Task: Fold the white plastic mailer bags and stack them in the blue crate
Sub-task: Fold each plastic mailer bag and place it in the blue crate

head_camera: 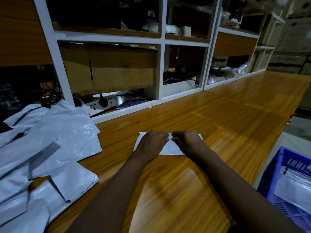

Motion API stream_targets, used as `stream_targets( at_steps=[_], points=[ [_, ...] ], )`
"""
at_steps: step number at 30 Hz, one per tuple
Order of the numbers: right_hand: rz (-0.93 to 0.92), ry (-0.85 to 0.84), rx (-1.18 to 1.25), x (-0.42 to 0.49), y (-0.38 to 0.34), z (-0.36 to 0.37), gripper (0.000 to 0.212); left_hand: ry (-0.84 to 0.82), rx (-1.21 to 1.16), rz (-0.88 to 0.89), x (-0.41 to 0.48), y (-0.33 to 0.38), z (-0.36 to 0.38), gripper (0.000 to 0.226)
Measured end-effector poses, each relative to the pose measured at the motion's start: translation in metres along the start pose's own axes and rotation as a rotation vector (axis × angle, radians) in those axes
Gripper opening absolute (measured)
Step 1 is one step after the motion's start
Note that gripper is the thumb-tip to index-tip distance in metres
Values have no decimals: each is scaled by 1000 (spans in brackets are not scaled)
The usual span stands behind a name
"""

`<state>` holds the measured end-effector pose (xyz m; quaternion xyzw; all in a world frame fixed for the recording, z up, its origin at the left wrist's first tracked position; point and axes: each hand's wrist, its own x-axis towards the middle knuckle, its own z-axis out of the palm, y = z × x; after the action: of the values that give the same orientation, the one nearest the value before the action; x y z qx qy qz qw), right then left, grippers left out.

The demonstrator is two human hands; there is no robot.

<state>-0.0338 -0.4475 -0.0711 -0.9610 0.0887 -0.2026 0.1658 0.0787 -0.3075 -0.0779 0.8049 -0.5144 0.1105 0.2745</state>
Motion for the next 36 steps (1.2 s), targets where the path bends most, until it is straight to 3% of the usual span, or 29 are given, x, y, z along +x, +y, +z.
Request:
stream_targets(
  at_steps=[5,12,17,21,31,36],
  points=[
    [-28,-124,-17,1,6,-2,41,-181,-64,-69,-2,-7,-4,47],
    [18,-320,-265,-1,12,-7,67,-368,113,-72,-9,-12,-15,73],
    [82,-341,-338,-8,11,-12,126,-434,205,-203,-14,-10,-20,91],
    [152,-348,-338,-14,13,-13,105,-451,229,-273,-21,-8,-25,99],
    [358,-241,-311,-50,14,-18,98,-468,230,-412,-41,-4,-38,118],
    [415,-168,-385,-62,17,-15,107,-430,320,-414,-54,6,-44,96]
  ],
)
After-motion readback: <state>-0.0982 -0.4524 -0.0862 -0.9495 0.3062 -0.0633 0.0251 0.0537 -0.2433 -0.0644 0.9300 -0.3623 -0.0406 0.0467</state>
